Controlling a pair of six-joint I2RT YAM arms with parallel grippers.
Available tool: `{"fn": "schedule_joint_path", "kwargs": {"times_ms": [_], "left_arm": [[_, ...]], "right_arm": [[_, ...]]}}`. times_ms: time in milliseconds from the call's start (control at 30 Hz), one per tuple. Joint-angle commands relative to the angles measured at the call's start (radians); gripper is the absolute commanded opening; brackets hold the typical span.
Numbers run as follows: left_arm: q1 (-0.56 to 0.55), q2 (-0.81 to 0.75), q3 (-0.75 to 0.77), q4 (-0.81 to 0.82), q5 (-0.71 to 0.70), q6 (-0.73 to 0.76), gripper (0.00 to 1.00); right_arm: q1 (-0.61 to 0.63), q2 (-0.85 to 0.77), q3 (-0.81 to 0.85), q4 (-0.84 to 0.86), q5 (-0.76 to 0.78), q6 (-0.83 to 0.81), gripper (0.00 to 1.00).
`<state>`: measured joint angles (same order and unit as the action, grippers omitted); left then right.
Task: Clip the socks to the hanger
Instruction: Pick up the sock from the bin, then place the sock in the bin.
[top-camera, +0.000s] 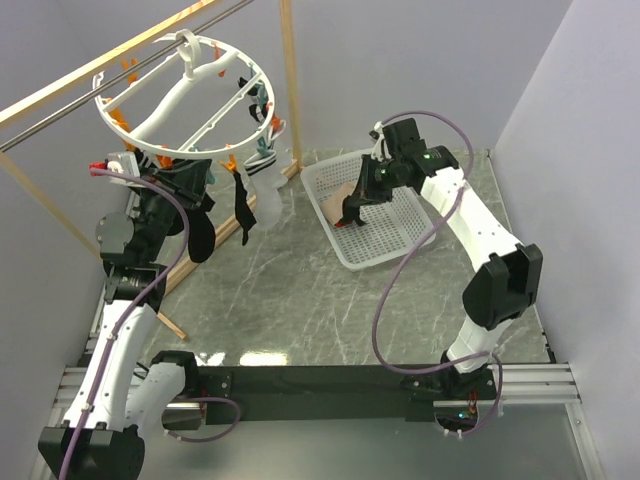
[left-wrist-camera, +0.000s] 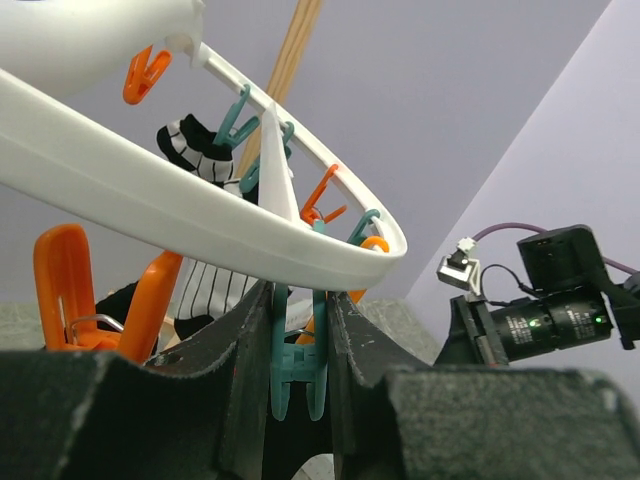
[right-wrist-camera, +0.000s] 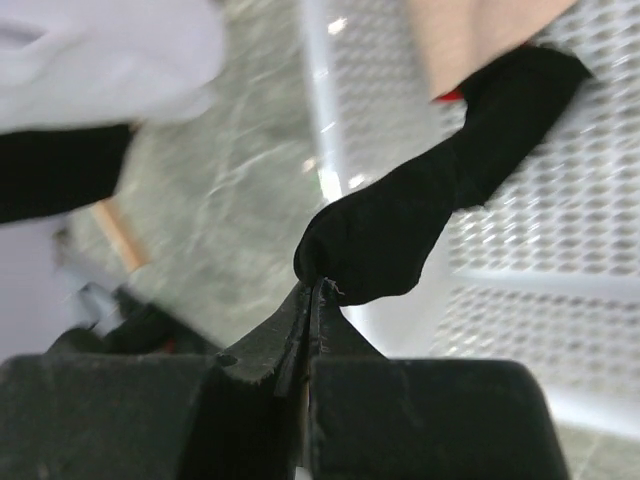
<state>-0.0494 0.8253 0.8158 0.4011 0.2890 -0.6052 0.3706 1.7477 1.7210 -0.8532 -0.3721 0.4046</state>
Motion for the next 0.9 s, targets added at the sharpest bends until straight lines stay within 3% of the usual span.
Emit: {"fn": "schedule_joint_path", "kwargs": {"times_ms": [0,167,367,400,533,600,733,867], "left_arm": [[-0.003,-0.034,0.011,0.036,-0.01,-0.007,0.06],[-0.003,-0.058,0.006,0.033,-0.01,-0.007,0.06],[-0.003,-0.092,-0.006,0.01,-0.016,-0.007,0.06],[-0.003,-0.094,-0.006,0.007,-0.016,-0.007,0.06],[-0.003,-0.104,-0.007,-0.001,-0.01,-0.005,0.06],[-0.003,-0.107,-0.009,-0.001,-0.011,-0.004,0.06],[-0.003,-0.118,-0.017,0.005,-0.016,-0.01,0.06],[-0.003,-0.13,-0.03,0.005,-0.021,-0.021,0.06]], "right_arm": [[0.013,-0.077,-0.004,-0.049,-0.112,0.057,0.0],[0.054,-0.056,-0.086,-0.029,-0.097,0.144,0.0],[0.168,0.012,-0.068,-0.001,-0.062,0.201,0.02],[0.177,0.021,-0.063,0.008,-0.073,0.207,0.05],[0.186,0.047,0.021,-0.024,-0.036,0.186,0.49],[0.183,0.042,0.061,-0.082,0.056,0.157,0.6],[0.172,0.016,0.115,-0.118,0.159,-0.013,0.64],[0.18,-0.112,-0.059,0.029,0.219,-0.194,0.62]]}}
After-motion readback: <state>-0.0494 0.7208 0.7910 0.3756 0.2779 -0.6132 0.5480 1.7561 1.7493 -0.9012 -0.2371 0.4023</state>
